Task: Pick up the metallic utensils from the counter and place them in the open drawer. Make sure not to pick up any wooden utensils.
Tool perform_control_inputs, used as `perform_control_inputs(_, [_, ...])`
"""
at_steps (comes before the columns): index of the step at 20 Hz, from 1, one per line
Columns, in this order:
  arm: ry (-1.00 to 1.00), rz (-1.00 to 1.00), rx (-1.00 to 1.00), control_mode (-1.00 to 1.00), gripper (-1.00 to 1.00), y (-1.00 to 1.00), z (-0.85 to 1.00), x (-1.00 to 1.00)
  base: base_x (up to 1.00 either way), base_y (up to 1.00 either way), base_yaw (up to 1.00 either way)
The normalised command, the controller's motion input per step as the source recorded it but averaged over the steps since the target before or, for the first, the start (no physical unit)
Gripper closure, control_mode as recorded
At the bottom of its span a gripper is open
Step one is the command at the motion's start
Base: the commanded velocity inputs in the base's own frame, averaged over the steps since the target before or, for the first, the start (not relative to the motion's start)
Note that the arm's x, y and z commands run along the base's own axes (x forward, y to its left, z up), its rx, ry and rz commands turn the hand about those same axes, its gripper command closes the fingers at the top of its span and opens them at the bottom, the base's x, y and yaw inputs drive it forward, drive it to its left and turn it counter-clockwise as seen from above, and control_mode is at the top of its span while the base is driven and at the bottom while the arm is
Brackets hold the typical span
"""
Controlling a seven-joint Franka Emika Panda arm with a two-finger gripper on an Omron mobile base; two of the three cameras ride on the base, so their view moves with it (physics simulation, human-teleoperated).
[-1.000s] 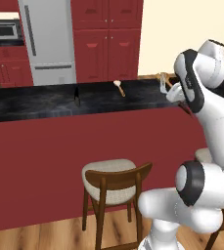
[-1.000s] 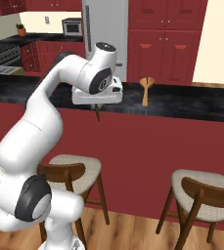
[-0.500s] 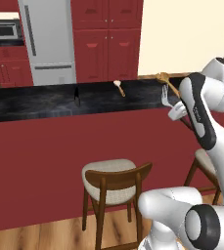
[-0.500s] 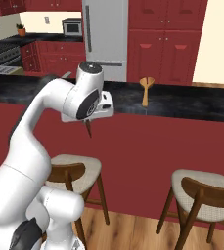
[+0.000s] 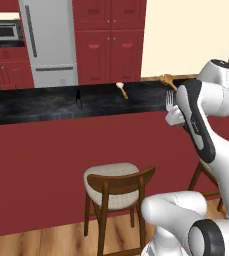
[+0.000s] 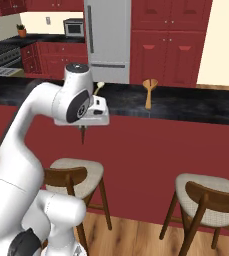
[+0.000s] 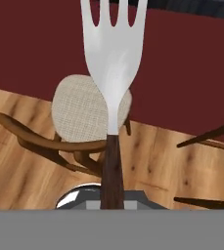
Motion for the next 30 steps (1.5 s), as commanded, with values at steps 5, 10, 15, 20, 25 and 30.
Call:
perform_control_inputs(5, [-0.07,-0.28,0.00,-1.00,1.00,-0.02,-0.04,-0.29,0.00,0.00,0.00])
perform_control_inputs(10, [-0.01,-0.16,0.00,-1.00,1.00,-0.01,-0.04,-0.14,0.00,0.00,0.00])
perform_control_inputs(15, [0.00,0.00,0.00,-1.00,1.00,0.00,0.00,0.00,0.00,0.00,0.00])
perform_control_inputs(20, [0.00,0.00,0.00,1.00,1.00,0.00,0.00,0.00,-0.07,-0.14,-0.02])
perform_control_inputs(25, [0.00,0.00,0.00,1.00,1.00,0.00,0.00,0.00,-0.22,-0.95,-0.09])
perform_control_inputs(30, [0.00,0.00,0.00,1.00,1.00,0.00,0.00,0.00,-0.11,-1.00,-0.13])
